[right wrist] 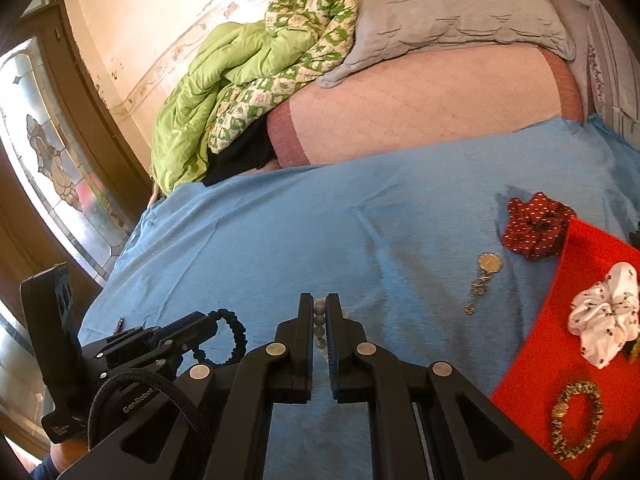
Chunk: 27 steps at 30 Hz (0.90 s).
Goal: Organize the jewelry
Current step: 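Carry the black bracelet and pearl bracelet into the red tray and release both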
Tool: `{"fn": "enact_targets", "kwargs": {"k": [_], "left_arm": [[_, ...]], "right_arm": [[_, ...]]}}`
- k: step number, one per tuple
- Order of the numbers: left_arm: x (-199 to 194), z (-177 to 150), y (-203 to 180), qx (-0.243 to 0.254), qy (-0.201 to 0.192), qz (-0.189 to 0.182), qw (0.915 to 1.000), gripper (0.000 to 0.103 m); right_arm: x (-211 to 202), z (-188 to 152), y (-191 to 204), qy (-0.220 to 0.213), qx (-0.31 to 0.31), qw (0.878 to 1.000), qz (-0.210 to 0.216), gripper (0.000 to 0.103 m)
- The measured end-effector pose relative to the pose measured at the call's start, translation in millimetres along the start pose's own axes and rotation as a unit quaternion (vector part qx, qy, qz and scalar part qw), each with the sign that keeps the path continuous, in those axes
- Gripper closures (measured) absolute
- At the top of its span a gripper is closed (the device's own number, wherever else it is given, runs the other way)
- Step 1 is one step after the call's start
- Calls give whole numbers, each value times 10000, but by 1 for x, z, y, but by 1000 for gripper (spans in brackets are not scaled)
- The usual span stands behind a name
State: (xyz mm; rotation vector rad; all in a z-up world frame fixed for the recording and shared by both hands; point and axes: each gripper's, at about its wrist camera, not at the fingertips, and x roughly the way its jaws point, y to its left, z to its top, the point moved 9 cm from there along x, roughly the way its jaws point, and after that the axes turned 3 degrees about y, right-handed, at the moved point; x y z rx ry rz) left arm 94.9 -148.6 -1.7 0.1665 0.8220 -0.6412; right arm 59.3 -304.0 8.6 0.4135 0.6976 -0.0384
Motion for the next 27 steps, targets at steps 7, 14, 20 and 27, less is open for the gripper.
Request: {"fn": "enact_targets", "kwargs": {"k": [7, 14, 20, 27], "left_arm": [[-4, 4, -49, 67, -43, -488, 9988, 90], [2, 0, -133, 383, 37, -1060, 9936, 90], [14, -14, -204, 744, 231, -1416, 9869, 90], [35, -25, -259, 961, 484, -1597, 9813, 90]], "right_arm": [[-29, 1, -25, -145, 123, 9997, -128, 97], [-73, 7, -83, -399, 538, 9970, -396, 97], [-107, 1, -133, -421, 1100, 9912, -607, 97], [-126, -10, -175, -324, 1598, 9829, -859, 97]]}}
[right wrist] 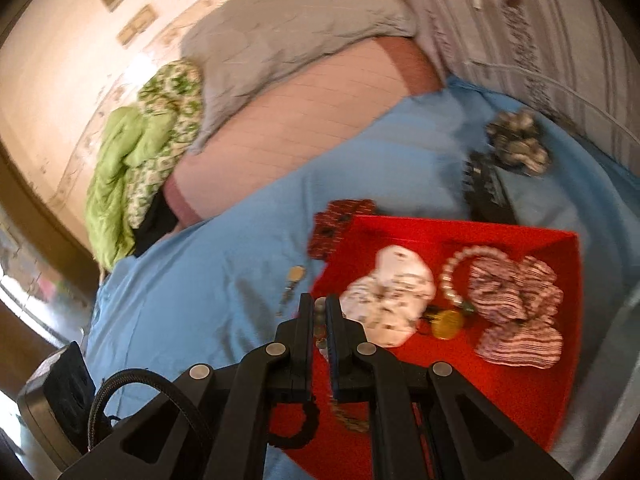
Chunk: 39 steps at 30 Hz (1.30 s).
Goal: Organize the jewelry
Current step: 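Carry the black bracelet and pearl bracelet into the red tray and release both, then move both tools to the pearl earrings and gold chain on the cloth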
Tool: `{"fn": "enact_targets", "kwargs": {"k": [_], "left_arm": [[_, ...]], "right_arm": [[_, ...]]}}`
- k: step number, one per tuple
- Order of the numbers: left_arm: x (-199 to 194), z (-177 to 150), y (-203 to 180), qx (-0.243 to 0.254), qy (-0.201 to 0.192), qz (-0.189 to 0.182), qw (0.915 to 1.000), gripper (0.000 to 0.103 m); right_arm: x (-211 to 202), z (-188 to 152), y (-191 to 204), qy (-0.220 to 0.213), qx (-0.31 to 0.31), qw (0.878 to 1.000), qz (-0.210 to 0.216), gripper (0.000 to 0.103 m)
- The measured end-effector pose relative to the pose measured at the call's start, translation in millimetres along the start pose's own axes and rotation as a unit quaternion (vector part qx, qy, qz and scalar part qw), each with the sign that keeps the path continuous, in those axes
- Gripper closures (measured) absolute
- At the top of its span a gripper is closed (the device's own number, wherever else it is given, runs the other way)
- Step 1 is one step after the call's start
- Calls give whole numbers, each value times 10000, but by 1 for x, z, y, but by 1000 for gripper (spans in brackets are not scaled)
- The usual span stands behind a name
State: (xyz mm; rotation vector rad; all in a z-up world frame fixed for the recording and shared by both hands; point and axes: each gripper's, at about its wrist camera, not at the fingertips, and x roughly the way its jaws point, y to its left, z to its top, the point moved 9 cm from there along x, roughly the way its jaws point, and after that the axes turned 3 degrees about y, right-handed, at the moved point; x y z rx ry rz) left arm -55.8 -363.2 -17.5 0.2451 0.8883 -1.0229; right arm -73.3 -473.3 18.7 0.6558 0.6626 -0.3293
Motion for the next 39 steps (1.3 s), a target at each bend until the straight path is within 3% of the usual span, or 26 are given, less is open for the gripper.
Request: {"fn": "enact_targets", "kwargs": {"k": [7, 15, 17, 19, 26, 32, 36, 39], "left_arm": [[21, -7, 2, 16, 219, 173, 9996, 90], [19, -8, 2, 47, 233, 219, 9995, 90], [16, -7, 1, 63, 204, 207, 9996, 86], [10, -4, 2, 63, 114, 228, 9997, 69], [-17, 2, 14, 90, -95, 368, 9992, 69], [-54, -3, 64, -30, -155, 629, 9979, 69], [-77, -24, 129, -238, -3, 1044, 9942, 69], [-87, -47, 184, -730, 91, 1223, 9898, 69]], "right_arm": [[8, -6, -46, 342, 545, 9970, -438, 96], [0, 0, -60, 160, 545, 9939, -946, 94], [-2, 3, -57, 84, 508, 9947, -888, 94], [-3, 4, -50, 10, 421, 9950, -911, 93], [-3, 9, -15, -238, 69, 9975, -655, 93], [11, 1, 24, -162, -281, 9987, -399, 93], [20, -9, 48, -54, -504, 9984, -254, 93], [26, -16, 64, 11, -695, 9975, -160, 93]]}}
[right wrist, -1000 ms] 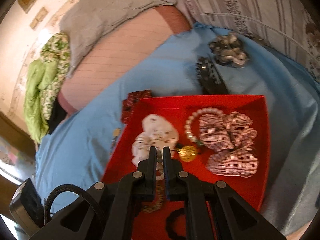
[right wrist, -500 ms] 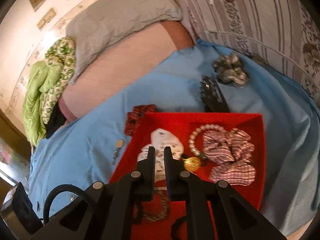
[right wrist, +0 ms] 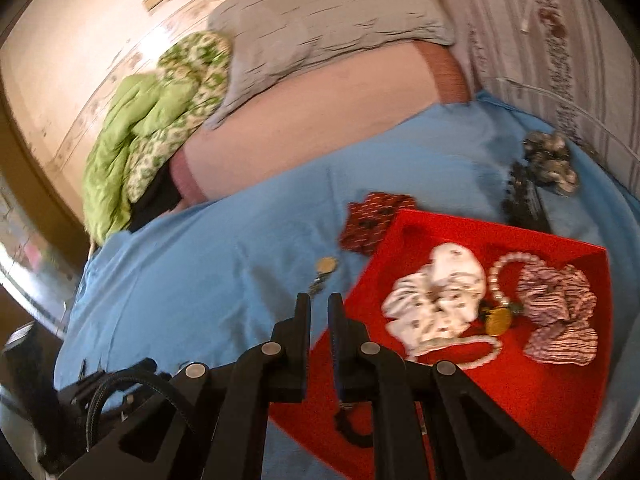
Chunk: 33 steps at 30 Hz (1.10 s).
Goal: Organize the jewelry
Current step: 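Move both tools to the pearl earrings and gold chain on the cloth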
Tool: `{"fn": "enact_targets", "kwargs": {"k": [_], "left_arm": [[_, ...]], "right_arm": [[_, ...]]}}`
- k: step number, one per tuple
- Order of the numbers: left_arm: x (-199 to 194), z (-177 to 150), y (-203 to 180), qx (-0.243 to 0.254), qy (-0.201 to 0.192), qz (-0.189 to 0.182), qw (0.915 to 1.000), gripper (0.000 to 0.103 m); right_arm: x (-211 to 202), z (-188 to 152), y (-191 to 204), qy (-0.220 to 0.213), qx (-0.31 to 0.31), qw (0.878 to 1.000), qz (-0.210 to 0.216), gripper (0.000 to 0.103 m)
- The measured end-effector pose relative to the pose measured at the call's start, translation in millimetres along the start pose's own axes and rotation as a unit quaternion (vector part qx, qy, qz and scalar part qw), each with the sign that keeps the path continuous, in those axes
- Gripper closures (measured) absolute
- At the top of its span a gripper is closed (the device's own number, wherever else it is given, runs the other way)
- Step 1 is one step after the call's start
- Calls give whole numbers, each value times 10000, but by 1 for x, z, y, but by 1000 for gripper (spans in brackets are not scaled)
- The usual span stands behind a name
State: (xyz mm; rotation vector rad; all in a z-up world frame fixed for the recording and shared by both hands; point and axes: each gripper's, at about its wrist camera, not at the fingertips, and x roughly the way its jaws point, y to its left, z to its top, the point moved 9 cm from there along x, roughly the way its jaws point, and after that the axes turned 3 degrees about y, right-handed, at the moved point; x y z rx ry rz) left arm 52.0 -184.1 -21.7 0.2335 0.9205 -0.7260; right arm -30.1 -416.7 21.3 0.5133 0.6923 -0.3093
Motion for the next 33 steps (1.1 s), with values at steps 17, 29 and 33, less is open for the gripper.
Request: {"fn": "enact_targets", "kwargs": {"k": [17, 29, 33], "left_arm": [[47, -18, 17, 279, 240, 166, 9992, 87], [14, 0, 50, -265, -254, 138, 9992, 95], [4, 1, 66, -370, -343, 230, 9985, 95]], "right_arm": [[27, -18, 40, 316, -430, 9984, 203, 93], [58, -54, 90, 1065, -746, 9870, 939, 90], [78, -84, 120, 1516, -1087, 9754, 1176, 88]]}}
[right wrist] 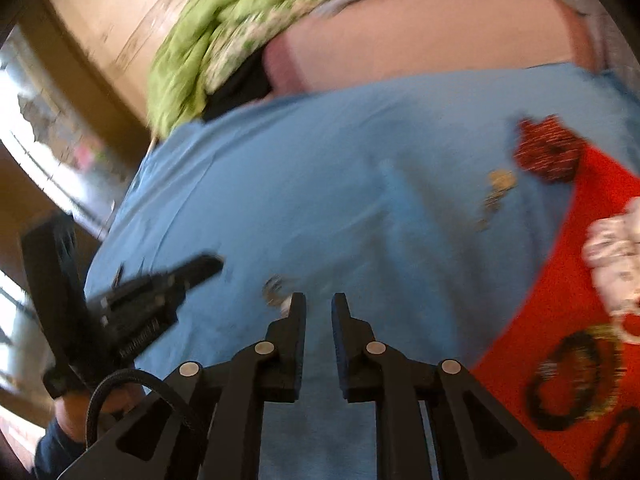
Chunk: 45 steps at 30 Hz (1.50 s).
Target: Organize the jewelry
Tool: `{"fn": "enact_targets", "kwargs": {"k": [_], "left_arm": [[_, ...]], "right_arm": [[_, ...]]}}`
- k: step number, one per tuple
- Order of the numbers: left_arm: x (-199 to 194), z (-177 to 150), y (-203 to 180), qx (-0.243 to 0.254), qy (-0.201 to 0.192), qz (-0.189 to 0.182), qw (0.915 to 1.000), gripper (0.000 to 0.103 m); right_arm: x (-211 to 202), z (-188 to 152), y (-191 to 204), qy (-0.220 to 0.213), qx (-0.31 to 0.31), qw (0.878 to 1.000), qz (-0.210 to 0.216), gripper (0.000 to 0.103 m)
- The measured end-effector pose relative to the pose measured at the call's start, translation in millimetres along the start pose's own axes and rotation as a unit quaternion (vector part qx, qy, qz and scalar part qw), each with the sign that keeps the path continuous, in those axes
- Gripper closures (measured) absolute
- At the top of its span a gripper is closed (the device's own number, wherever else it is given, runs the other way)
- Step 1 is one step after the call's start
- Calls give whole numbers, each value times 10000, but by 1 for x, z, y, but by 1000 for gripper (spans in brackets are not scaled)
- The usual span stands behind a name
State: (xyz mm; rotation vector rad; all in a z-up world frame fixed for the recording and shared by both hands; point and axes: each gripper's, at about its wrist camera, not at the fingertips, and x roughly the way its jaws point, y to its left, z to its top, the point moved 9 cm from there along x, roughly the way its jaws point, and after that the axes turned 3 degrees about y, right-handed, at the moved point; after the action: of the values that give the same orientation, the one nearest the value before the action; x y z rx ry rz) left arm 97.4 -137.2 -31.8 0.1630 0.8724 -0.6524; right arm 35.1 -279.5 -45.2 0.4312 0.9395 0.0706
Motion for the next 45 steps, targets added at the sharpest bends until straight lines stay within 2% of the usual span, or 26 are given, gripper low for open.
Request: {"fn": "enact_targets", "kwargs": {"k": [8, 10, 16, 22, 24, 26, 30, 37, 39, 45], "left_arm": [[-10, -3, 13, -29, -20, 30, 10000, 95], [-11, -5, 15, -15, -19, 36, 10000, 95], [-13, -8, 19, -48, 8, 15, 10000, 94], [-16, -9, 24, -97, -11, 20, 10000, 94], [-17, -8, 25, -129, -20, 3, 9999, 94], [-17, -8, 24, -139, -23, -1, 9999, 94], [-18, -8, 24, -110, -16, 4, 9999, 94], [-18, -9, 26, -139, 0, 29, 9999, 94], [-19, -9, 26, -157, -16, 24, 9999, 94], [-21, -7, 24, -144, -64, 13, 9999, 94]], "right_arm": [[54, -14, 30, 399, -741, 9959, -324, 84], [62, -13, 30, 415, -830, 9944, -507, 84], [76, -6, 37, 348, -1025, 9916, -705, 84], [80, -2, 45, 312, -1181, 9886, -880, 82], [80, -1, 45, 280, -1169, 9891, -854, 77], [80, 0, 46, 251, -1187, 9888, -874, 76], [85, 3, 52, 177, -1188, 9887, -892, 75], [90, 4, 56, 148, -1434, 9823, -1193, 77], [88, 5, 56, 119, -1366, 9839, -1148, 81], [59, 17, 55, -166, -1149, 9889, -927, 81]]}}
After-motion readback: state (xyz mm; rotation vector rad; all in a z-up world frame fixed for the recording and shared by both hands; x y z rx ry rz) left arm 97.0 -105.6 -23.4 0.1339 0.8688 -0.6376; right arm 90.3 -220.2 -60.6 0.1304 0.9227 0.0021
